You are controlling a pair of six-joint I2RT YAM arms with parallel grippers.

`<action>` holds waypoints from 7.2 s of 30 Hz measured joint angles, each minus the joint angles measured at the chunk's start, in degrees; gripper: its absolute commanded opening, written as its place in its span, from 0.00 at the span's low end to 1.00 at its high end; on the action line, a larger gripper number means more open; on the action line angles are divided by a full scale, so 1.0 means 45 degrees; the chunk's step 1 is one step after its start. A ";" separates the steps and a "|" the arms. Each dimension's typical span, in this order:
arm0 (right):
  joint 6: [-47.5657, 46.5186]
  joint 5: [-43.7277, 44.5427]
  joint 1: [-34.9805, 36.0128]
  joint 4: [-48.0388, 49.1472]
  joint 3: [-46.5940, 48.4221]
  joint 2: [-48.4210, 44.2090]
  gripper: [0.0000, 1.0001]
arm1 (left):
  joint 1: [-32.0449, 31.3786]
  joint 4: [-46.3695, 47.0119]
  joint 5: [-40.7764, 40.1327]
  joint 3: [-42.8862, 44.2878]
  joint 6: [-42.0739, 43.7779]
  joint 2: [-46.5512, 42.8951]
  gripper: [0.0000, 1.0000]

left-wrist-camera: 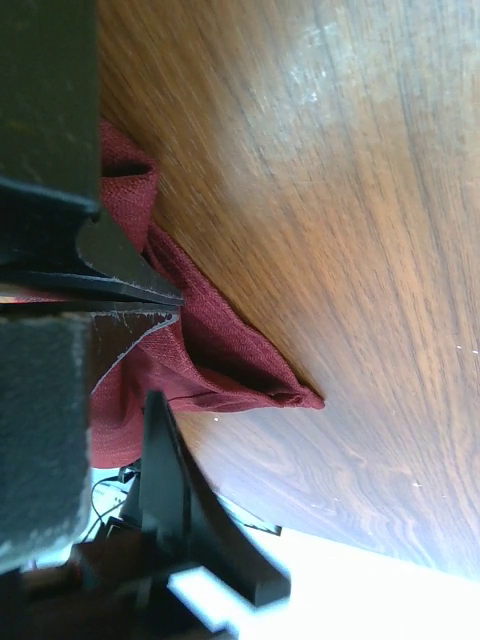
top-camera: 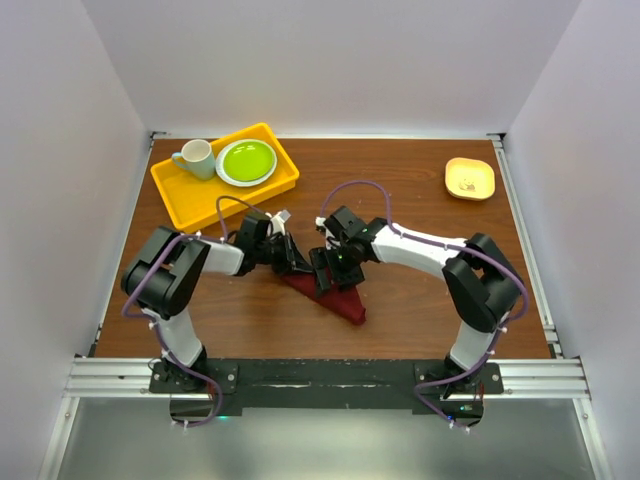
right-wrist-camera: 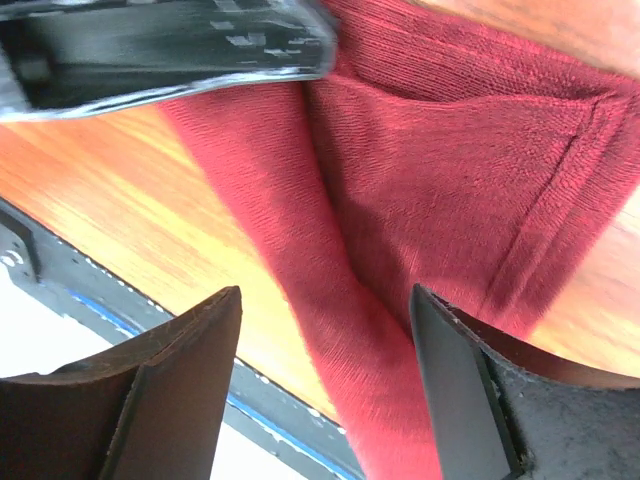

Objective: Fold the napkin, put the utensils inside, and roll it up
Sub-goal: Roll the napkin with the utensil

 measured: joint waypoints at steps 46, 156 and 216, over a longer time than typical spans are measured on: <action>-0.2856 -0.5323 -0.1991 0.2667 -0.0937 0.1802 0.21 | 0.0189 -0.1413 0.0272 0.2142 -0.0345 -0.1243 0.08; -0.3682 0.8825 0.4473 -0.1273 0.2229 0.2108 0.41 | -0.0233 0.0170 0.1642 0.1360 -0.0500 0.1617 0.13; -0.1836 -0.5056 -0.2977 0.0826 -0.0622 0.0452 0.53 | 0.0189 0.3041 0.1005 0.1010 -0.1739 0.1622 0.10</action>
